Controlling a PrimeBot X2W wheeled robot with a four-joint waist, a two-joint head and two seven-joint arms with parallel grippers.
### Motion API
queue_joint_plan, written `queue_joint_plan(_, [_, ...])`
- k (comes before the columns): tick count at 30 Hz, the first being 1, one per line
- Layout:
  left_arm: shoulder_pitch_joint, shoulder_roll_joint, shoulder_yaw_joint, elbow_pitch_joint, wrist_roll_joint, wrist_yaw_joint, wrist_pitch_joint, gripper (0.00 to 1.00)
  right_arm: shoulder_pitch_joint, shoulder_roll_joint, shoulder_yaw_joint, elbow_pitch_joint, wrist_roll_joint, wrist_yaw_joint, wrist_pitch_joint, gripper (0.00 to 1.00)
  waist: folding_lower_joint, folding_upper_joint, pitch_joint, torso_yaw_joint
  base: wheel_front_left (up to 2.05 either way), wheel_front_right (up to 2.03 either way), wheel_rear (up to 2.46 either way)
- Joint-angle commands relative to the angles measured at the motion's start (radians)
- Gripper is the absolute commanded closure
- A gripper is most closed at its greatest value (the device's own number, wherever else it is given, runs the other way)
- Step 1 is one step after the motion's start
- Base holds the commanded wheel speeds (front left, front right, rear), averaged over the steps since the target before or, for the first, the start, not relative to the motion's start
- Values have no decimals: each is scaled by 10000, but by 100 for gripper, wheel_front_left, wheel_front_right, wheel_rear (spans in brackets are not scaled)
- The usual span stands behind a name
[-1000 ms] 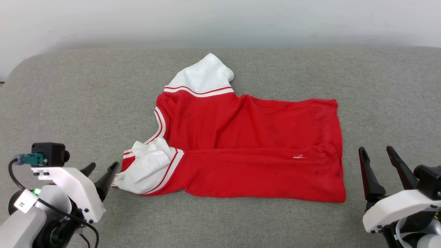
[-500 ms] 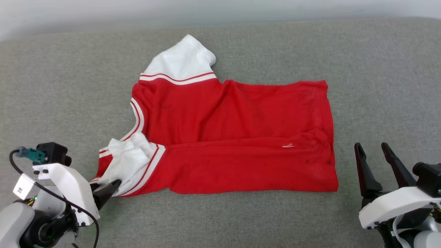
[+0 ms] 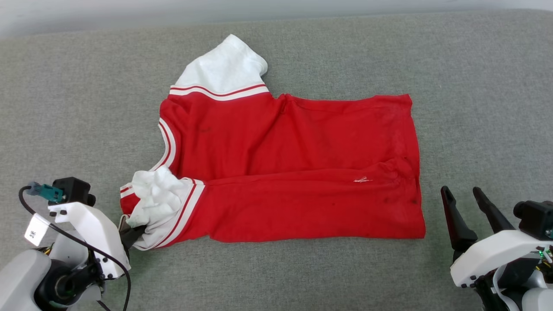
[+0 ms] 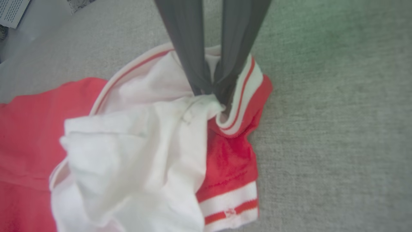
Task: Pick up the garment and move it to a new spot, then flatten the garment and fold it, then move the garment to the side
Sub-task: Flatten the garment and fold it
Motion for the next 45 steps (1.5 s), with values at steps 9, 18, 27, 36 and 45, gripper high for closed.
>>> queue_joint_plan(9, [7, 170, 179, -772, 608, -8, -949, 100, 266, -77, -94, -503, -55, -4, 3319, 0, 1, 0, -294, 327, 0, 0, 0])
queue_joint_plan(18, [32, 458, 491, -1904, 839, 316, -1318, 100, -410, -264, 457, -116, 35, -4, 4923, 0, 1, 0, 155, 609, 0, 0, 0])
queue_joint_plan(27, [142, 285, 451, -1821, 796, 270, -1484, 100, -594, 2, 935, 1366, 578, 11, 5968, 100, 1, 0, 435, 735, 0, 0, 0])
queue_joint_plan(36, [273, 202, 532, -1740, 884, 182, -1870, 100, -827, -227, 620, 706, 499, -4, 5695, 100, 1, 0, 170, 739, 0, 0, 0])
queue_joint_plan(45, [769, 51, 474, -1966, 1246, 389, -2657, 100, -328, -425, 484, -228, 438, -4, 5805, 100, 1, 0, -633, 791, 0, 0, 0])
